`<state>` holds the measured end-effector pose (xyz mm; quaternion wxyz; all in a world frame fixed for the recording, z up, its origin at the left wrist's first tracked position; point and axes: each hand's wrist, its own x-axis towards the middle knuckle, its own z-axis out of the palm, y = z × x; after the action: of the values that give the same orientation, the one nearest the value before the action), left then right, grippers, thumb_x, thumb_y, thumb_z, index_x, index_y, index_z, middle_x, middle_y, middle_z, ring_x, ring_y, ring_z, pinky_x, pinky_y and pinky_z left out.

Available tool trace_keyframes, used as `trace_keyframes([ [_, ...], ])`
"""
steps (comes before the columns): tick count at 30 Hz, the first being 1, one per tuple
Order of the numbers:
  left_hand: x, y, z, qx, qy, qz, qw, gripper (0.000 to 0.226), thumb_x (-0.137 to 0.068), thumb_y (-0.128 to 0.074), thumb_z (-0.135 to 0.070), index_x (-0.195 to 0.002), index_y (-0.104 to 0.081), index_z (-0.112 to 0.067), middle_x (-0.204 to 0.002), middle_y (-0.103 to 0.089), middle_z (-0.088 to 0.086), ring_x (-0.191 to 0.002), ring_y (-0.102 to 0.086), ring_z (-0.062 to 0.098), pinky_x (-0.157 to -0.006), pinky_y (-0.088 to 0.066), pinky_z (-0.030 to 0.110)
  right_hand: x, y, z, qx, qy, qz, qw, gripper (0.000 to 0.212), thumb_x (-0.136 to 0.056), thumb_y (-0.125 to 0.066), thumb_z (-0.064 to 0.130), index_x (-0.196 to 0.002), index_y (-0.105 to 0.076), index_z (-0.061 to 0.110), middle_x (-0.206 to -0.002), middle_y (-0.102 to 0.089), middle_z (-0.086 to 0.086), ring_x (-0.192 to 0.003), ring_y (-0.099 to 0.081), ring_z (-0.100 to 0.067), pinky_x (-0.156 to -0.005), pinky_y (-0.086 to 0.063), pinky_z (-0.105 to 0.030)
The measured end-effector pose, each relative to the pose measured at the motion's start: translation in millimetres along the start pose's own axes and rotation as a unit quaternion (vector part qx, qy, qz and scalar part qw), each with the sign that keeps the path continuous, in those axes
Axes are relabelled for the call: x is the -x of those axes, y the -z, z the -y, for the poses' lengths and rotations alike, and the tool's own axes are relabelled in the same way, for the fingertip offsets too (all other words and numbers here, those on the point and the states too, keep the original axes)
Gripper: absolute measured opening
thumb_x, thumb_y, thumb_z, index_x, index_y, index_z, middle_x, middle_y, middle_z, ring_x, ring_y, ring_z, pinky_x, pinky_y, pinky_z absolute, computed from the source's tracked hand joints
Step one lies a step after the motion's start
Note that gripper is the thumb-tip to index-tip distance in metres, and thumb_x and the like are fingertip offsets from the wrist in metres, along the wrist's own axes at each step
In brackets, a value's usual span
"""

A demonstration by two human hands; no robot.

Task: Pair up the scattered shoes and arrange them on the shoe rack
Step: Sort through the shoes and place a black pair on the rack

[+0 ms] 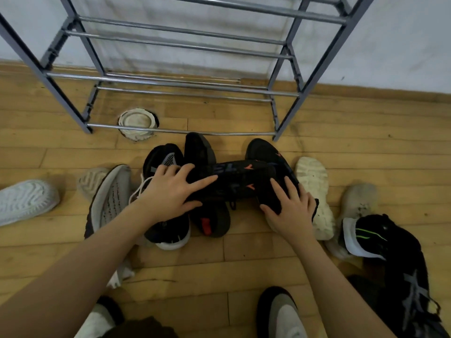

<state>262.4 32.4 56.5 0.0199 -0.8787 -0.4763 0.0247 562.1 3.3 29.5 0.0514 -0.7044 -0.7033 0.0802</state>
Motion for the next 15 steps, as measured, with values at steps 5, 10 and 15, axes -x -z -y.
trace_keyframes([
  [5, 6.5, 0.9, -28.6, 0.096, 0.134, -0.063, 0.984, 0.060, -0.086, -0.034, -0.060, -0.141, -0.034, -0.037, -0.121, -0.056, 0.021, -0.094, -0.059, 0.042, -0.076, -0.045, 0.050, 1.1, 7.3, -22.2, 0.046, -0.033, 0.059, 0.997, 0.075, -0.084, -0.044, 0.067, -0.145, -0.004, 0.048, -0.159, -0.004, -0.003, -0.142, -0.002, -0.038, -0.111, -0.005, -0.057],
  [10, -12.4, 10.1, -54.4, 0.102, 0.277, -0.020, 0.955, 0.067, -0.087, -0.045, -0.058, -0.146, -0.019, -0.038, -0.128, -0.048, 0.024, -0.107, -0.051, 0.046, -0.087, -0.039, 0.057, 1.6, 7.6, -31.8, 0.034, 0.019, 0.106, 0.994, 0.070, -0.089, -0.044, 0.060, -0.140, 0.004, 0.056, -0.158, 0.001, -0.002, -0.137, -0.020, -0.037, -0.088, -0.050, -0.049],
  [15, -18.1, 6.5, -60.9, 0.109, 0.288, 0.018, 0.951, 0.067, -0.088, -0.040, -0.060, -0.146, -0.014, -0.040, -0.129, -0.047, 0.023, -0.112, -0.047, 0.045, -0.090, -0.036, 0.056, 5.0, 8.3, -24.8, 0.053, 0.051, 0.050, 0.996, 0.050, -0.093, -0.046, 0.047, -0.140, -0.030, 0.048, -0.153, -0.026, -0.013, -0.121, -0.042, -0.043, -0.078, -0.050, -0.047],
])
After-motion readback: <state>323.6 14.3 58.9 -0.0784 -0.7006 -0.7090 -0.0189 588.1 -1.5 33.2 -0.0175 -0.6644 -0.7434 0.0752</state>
